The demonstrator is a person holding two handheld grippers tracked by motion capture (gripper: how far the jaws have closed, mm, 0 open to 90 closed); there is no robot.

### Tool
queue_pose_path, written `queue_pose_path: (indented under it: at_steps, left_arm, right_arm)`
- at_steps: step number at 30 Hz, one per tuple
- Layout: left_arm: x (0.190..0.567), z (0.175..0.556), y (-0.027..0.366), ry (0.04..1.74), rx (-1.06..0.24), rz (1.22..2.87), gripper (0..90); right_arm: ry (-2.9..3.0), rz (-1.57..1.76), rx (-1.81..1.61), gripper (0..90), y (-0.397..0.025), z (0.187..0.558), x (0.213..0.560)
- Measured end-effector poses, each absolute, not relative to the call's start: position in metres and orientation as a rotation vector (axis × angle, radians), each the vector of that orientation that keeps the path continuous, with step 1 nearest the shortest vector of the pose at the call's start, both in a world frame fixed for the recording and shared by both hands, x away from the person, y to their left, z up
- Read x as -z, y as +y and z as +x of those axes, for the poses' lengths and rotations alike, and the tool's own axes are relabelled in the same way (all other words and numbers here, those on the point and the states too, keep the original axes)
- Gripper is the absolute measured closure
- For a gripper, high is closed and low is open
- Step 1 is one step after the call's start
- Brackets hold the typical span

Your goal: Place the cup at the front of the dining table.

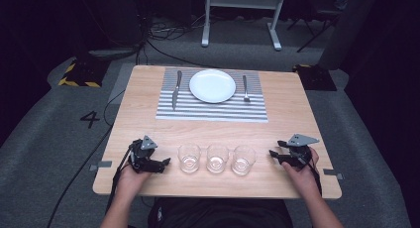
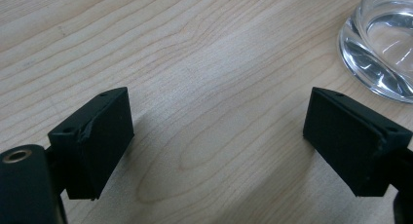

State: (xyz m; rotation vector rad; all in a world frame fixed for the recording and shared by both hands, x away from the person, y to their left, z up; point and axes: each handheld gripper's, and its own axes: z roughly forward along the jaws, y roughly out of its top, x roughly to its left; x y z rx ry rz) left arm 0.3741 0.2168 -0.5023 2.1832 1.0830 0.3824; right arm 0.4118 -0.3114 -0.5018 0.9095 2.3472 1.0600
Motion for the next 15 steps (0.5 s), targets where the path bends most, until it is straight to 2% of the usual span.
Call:
queue_pose_path:
  at_steps: [15]
  left_arm:
    - [0.5024, 0.3741, 0.2168, 1.084, -0.383, 2.182, 11.3]
  right_arm:
    - [2.348, 0.9, -1.054, 42.2, -0.3118, 0.4119, 0.5018]
